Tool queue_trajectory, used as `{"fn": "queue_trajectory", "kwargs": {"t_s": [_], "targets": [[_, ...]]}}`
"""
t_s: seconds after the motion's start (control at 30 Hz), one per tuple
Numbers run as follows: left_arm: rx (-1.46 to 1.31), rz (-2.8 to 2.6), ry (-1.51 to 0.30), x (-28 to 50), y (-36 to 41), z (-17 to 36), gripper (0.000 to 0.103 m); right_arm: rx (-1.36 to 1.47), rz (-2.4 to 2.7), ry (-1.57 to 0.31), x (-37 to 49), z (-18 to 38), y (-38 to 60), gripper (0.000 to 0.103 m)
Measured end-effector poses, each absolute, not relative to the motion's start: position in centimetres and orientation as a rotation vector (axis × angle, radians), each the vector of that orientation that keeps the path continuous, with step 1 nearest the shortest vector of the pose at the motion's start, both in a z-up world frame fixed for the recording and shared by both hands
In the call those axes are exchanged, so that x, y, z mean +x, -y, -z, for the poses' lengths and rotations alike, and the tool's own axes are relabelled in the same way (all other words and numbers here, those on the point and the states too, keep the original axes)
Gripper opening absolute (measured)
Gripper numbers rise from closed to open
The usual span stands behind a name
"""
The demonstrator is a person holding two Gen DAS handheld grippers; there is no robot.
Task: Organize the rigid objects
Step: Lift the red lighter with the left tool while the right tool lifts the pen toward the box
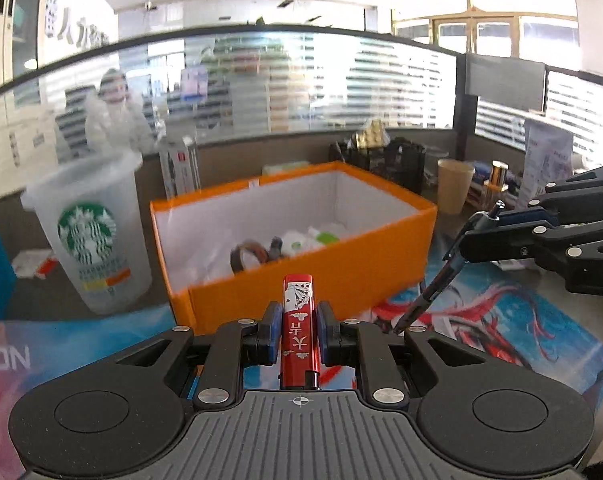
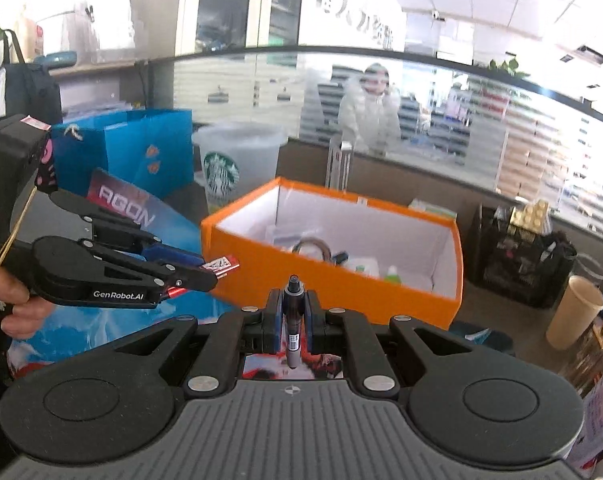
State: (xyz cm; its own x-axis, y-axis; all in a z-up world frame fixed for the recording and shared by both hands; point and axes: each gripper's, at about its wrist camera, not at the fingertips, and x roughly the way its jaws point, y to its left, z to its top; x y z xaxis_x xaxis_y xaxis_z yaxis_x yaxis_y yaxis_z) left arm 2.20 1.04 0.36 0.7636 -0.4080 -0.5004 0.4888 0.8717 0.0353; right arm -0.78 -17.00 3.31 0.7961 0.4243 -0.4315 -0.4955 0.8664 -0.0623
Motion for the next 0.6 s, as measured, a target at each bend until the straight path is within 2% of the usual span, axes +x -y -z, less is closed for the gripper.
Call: {"fn": "queue_trajectory", "kwargs": {"t_s": [0.33, 0.6], "targets": [[0.15, 0.472, -0.417, 6.1, -0.9, -5.3, 0.016, -0.119, -0.494, -0.31, 2.6, -7.9, 17.1, 0.01], [0.135, 0.467, -0.407, 10.3, 0.1, -6.7, 0.016, -0.057, -0.474, -0.281, 6.8, -9.5, 17.7, 0.01]]}}
